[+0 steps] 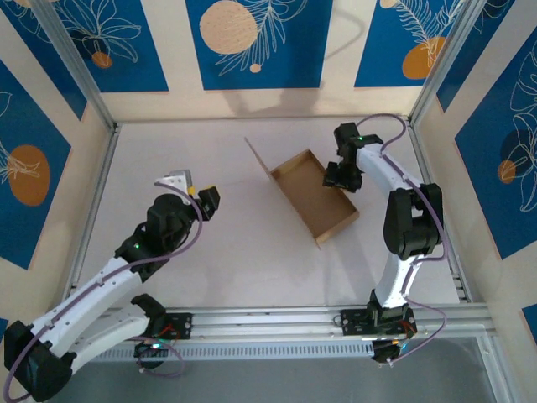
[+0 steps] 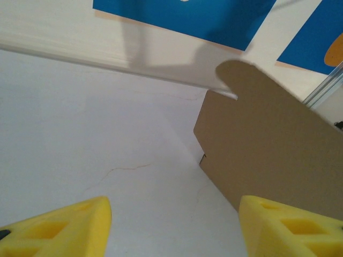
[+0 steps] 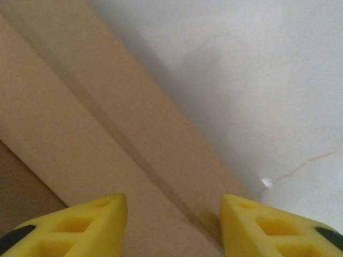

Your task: Fold the paper box

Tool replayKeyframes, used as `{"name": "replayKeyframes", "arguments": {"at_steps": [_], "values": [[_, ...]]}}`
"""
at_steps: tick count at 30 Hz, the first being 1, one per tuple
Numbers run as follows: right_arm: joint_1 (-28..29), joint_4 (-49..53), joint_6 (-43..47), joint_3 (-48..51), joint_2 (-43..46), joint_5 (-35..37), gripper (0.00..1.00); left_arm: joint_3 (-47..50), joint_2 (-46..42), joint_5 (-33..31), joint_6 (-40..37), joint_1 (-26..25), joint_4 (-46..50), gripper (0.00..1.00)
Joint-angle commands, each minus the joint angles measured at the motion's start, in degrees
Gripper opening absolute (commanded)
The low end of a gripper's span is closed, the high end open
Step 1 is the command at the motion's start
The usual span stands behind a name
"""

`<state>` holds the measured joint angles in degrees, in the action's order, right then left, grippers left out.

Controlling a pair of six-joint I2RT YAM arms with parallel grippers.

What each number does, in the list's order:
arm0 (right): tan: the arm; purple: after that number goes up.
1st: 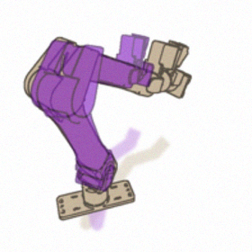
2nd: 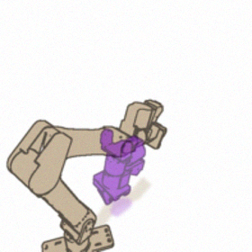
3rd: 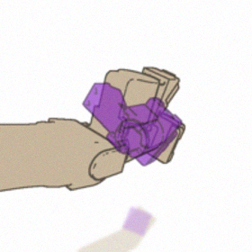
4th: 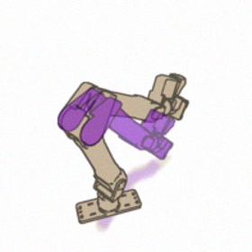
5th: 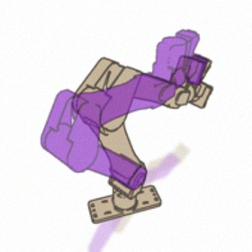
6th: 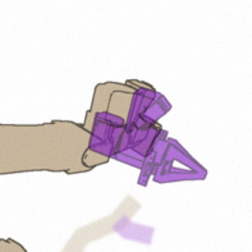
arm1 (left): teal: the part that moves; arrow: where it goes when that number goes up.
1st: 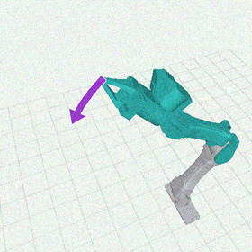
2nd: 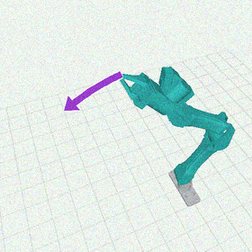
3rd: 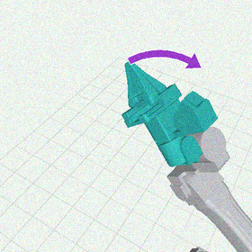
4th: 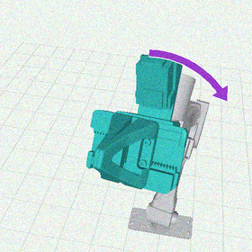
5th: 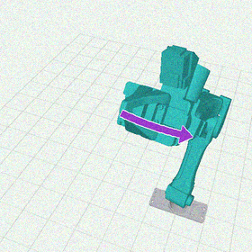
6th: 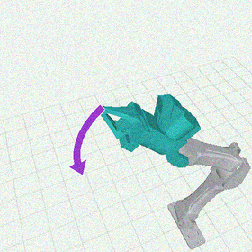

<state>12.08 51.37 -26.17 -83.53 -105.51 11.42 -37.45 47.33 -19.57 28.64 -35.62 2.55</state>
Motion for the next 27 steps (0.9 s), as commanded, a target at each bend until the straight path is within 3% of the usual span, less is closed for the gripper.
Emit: {"name": "replayKeyframes", "arguments": {"at_steps": [1,6,10,13,17,20,22,27], "values": [[5.1,-1.5,-9.1,6.8,3.1,-7.3,0.54,-2.7,-3.1,-2.1,0.0,0.5,3.4,0.65],[9.9,-16.5,-21.6,25.1,18.2,-19.7,0.65,-4.9,-5.5,-3.8,-2.8,0.5,5.2,0.67],[8.6,-15.2,-21.1,28.8,27.2,-15.8,0.69,-6.6,-5.6,-3.8,-3.9,0.5,7.2,0.67],[8.6,-12.8,-14.4,26.0,27.5,-8.8,0.66,-6.7,-5.9,-3.7,-2.9,0.5,8.4,0.67],[13.1,-7.1,-3.9,16.2,17.6,-1.5,0.65,-6.5,-6.3,-3.3,-1.7,0.5,10.9,0.68],[15.5,-3.1,4.3,5.2,7.4,9.8,0.73,-6.0,-7.7,-3.8,-1.8,0.5,11.9,0.68],[16.4,-7.8,13.8,1.7,2.6,17.3,0.80,-5.8,-8.7,-4.3,-2.4,0.5,12.0,0.68],[15.1,-29.0,38.8,4.9,-3.1,10.0,0.81,-7.0,-9.7,-4.8,-3.6,0.5,14.1,0.67]]}}
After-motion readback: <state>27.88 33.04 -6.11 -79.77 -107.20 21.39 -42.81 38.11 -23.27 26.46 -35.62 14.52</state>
